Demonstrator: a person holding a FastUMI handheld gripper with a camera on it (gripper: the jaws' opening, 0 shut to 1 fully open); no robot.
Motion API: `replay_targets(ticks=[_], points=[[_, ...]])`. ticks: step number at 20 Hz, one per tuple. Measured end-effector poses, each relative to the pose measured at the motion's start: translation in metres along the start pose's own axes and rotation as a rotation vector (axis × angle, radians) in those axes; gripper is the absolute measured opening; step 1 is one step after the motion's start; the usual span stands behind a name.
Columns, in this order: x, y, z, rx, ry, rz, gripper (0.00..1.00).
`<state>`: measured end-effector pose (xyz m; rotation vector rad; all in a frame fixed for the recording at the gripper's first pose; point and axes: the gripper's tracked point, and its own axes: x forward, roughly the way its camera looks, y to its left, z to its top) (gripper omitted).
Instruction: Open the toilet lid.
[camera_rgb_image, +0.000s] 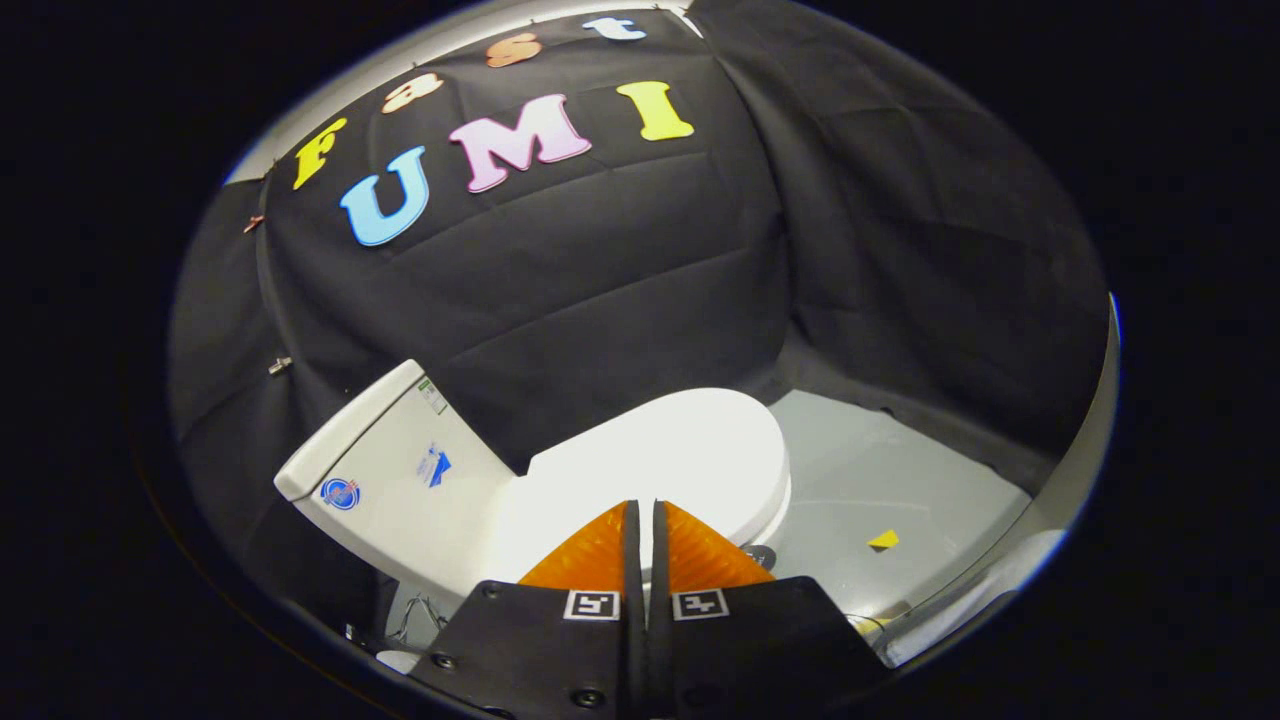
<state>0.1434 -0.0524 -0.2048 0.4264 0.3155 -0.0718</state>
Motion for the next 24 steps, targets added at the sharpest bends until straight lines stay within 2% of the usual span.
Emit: replay_targets(ticks=[5, 7, 9, 11, 13, 20, 24], points=[[0.027, -0.047, -0.032, 0.132, 0.073, -0.023, 0.07], [0.038, -0.064, -0.048, 0.17, 0.102, -0.033, 0.2], [0.048, -0.077, -0.062, 0.2, 0.139, -0.033, 0.39], [0.059, -0.082, -0.076, 0.235, 0.173, -0.009, 0.52], [0.07, -0.09, -0.091, 0.27, 0.213, 0.004, 0.95], [0.103, -0.115, -0.128, 0.467, 0.282, 0.056, 0.96], [0.114, -0.109, -0.135, 0.512, 0.271, 0.111, 0.96]])
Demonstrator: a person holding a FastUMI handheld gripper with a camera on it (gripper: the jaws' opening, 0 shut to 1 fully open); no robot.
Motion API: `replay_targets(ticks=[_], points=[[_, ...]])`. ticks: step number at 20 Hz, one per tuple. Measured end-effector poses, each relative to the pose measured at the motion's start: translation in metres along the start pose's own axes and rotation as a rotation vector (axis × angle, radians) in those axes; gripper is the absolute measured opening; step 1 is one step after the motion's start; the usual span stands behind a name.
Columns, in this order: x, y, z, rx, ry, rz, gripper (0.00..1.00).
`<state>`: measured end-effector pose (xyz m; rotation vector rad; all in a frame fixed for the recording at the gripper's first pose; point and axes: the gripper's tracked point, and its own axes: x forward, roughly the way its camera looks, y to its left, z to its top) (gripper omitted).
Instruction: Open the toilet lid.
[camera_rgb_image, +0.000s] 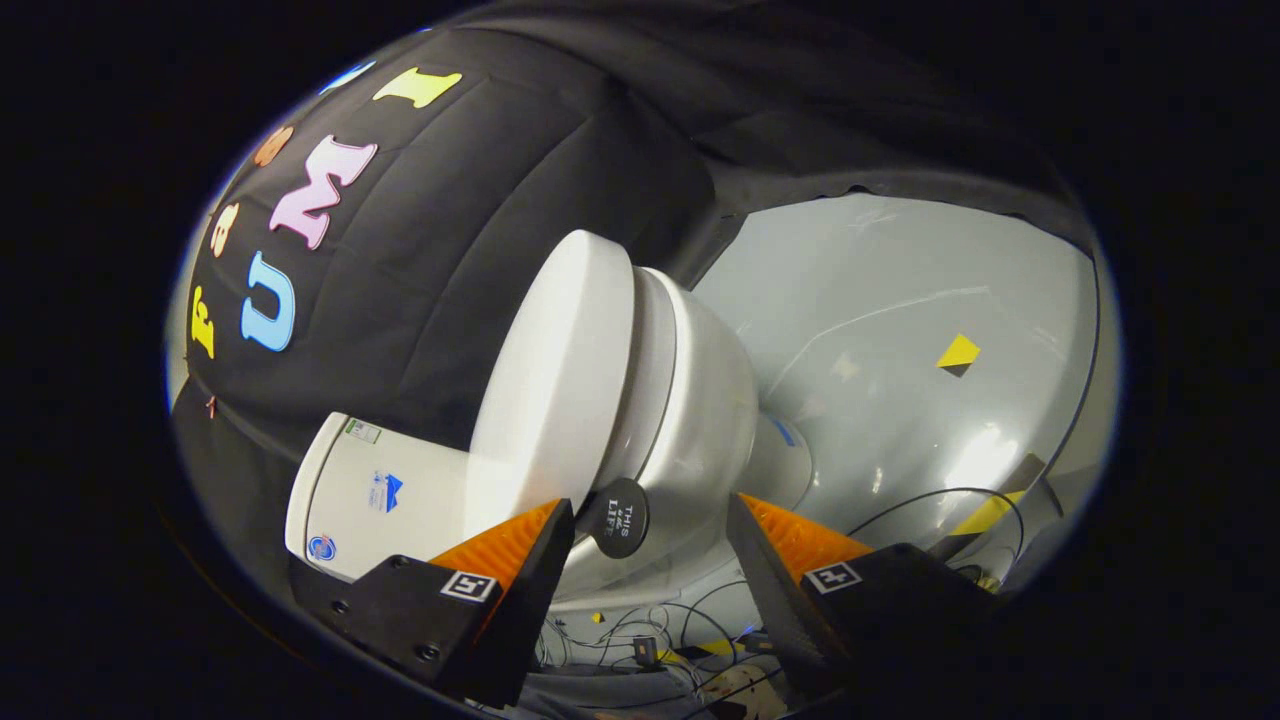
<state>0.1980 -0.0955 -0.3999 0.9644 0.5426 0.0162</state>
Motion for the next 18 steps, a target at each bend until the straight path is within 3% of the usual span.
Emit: replay_targets(ticks=[1, 5, 9, 11, 18], points=[[0.001, 0.006, 0.0, 0.0, 0.001, 0.031, 0.95], [0.012, 0.008, 0.002, 0.016, -0.001, 0.057, 0.53], [0.012, 0.012, 0.017, 0.029, -0.03, 0.059, 0.2], [0.003, 0.013, 0.015, -0.033, -0.026, 0.03, 0.05], [-0.007, 0.036, 0.017, -0.211, -0.039, -0.037, 0.05]])
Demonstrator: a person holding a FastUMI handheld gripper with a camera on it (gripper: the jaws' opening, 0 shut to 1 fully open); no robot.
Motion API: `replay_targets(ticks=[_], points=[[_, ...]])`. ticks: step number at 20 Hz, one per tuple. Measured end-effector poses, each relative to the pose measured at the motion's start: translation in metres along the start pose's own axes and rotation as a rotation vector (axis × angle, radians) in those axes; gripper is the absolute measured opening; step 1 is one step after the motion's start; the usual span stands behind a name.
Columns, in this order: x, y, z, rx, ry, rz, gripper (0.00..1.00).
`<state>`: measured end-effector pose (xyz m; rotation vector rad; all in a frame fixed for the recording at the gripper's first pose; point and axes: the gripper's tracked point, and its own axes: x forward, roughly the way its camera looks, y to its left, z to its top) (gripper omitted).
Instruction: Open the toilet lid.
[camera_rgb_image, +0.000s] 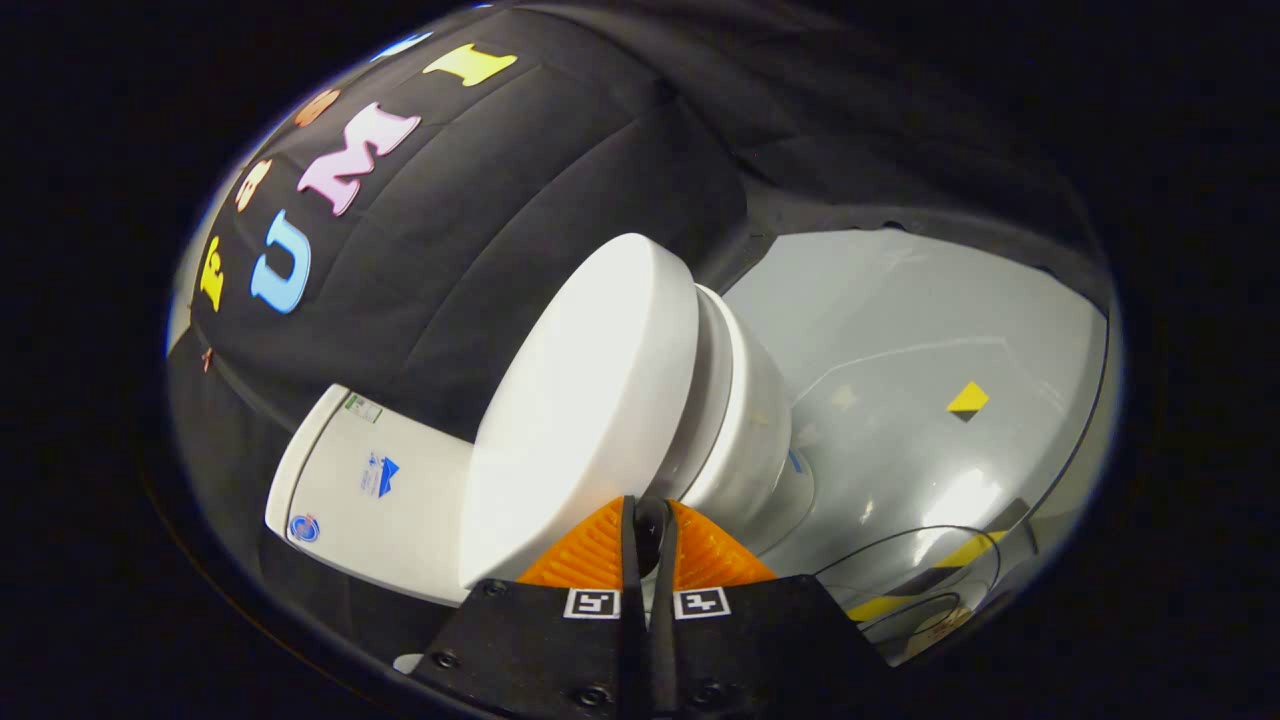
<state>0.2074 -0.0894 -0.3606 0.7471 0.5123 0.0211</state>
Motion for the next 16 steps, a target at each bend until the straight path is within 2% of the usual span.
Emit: replay_targets(ticks=[3, 9, 16], points=[[-0.015, 0.024, 0.019, -0.132, -0.04, -0.007, 0.05], [-0.047, 0.094, 0.048, -0.315, -0.14, 0.002, 0.05], [-0.072, 0.17, 0.049, -0.463, -0.198, 0.006, 0.05]])
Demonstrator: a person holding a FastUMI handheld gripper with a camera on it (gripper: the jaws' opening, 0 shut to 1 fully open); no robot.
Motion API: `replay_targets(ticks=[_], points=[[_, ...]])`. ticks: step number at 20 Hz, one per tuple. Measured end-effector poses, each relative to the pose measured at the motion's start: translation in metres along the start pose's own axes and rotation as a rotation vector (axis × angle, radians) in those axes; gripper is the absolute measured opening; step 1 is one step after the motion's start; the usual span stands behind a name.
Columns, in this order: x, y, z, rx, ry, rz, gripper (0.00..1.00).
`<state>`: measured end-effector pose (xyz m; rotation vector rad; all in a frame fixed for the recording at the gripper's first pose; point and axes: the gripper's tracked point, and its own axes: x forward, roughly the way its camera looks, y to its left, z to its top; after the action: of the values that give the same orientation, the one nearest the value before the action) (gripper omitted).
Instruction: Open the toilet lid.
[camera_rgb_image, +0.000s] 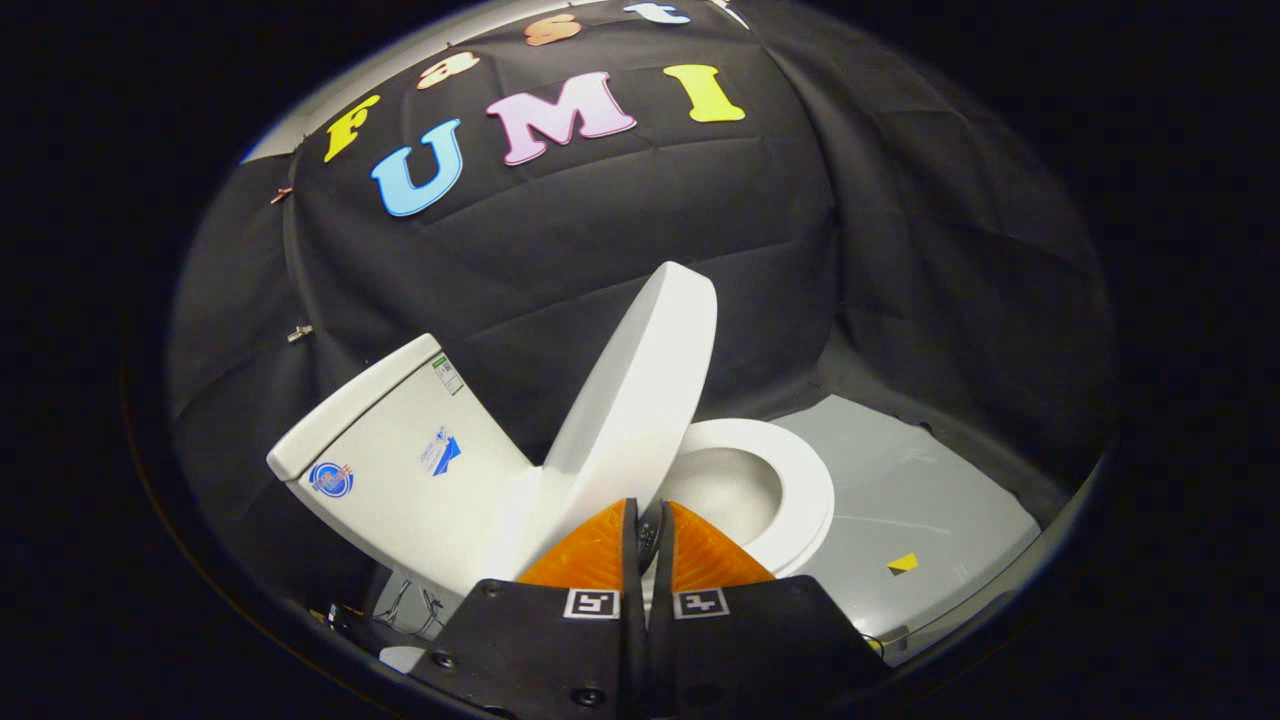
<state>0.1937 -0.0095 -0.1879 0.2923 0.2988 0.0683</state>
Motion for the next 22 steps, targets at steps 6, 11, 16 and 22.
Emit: replay_targets(ticks=[6, 11, 16, 22], points=[[-0.012, 0.056, 0.021, -0.095, -0.048, 0.029, 0.05], [-0.019, 0.106, 0.031, -0.162, -0.078, 0.074, 0.05], [-0.02, 0.155, 0.033, -0.226, -0.105, 0.125, 0.05], [-0.022, 0.202, 0.027, -0.27, -0.129, 0.163, 0.05]])
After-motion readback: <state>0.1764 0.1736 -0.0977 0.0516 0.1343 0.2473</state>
